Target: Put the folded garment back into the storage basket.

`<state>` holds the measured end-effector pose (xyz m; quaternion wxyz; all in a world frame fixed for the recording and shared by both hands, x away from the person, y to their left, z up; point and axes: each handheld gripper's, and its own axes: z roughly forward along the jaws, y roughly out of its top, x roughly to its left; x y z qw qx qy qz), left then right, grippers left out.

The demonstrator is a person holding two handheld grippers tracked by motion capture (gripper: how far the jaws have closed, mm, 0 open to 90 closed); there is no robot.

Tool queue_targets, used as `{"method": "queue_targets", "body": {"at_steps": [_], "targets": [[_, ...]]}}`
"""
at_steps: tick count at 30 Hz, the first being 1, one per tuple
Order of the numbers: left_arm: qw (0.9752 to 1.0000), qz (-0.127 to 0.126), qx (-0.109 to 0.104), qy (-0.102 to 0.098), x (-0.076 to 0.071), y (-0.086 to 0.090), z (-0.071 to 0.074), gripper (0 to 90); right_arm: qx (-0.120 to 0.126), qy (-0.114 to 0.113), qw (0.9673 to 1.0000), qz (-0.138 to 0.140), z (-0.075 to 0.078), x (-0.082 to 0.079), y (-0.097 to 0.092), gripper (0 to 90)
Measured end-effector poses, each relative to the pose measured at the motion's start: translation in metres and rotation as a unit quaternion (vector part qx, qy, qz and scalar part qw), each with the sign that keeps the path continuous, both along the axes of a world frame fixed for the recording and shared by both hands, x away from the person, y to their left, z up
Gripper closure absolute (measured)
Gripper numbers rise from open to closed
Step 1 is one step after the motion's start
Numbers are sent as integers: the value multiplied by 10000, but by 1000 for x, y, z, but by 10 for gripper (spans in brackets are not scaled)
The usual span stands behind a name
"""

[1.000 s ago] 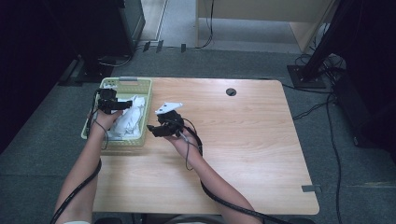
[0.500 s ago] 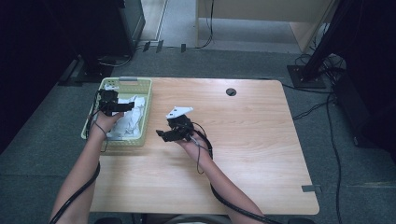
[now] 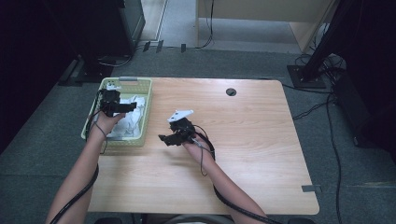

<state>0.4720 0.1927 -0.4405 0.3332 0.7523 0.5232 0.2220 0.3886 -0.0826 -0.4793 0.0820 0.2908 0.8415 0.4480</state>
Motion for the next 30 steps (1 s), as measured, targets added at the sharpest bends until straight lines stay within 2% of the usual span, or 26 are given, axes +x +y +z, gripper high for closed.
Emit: {"method": "queue_targets", "body": {"at_steps": [3, 7, 9, 11, 14, 18, 23, 30], "targets": [[9999, -52, 148, -66, -3, -3, 1, 213, 91, 86, 9999, 81, -1, 0, -4, 245], [9999, -28, 8, -115, -7, -5, 4, 212, -55, 27, 10000, 79, -4, -1, -9, 246], [10000, -3, -73, -56, -9, -6, 6, 212, -93, 22, 9999, 60, -5, -2, -12, 246], [10000, 21, -78, 0, -11, -9, 9, 212, -112, 23, 9999, 55, -6, -2, -15, 246], [9999, -73, -110, -70, -15, -13, 13, 212, -152, -17, 9999, 53, -8, -4, -20, 246], [9998, -127, -139, 110, -20, -18, 14, 186, -249, -64, 9996, 69, -10, -6, -25, 246], [9998, -211, -15, 13, -28, -25, 16, 186, -243, -87, 9997, 4, -14, -6, -31, 246], [9994, -343, 15, -104, -41, -35, 21, 186, -287, -123, 9995, -67, -17, -8, -43, 246]]}}
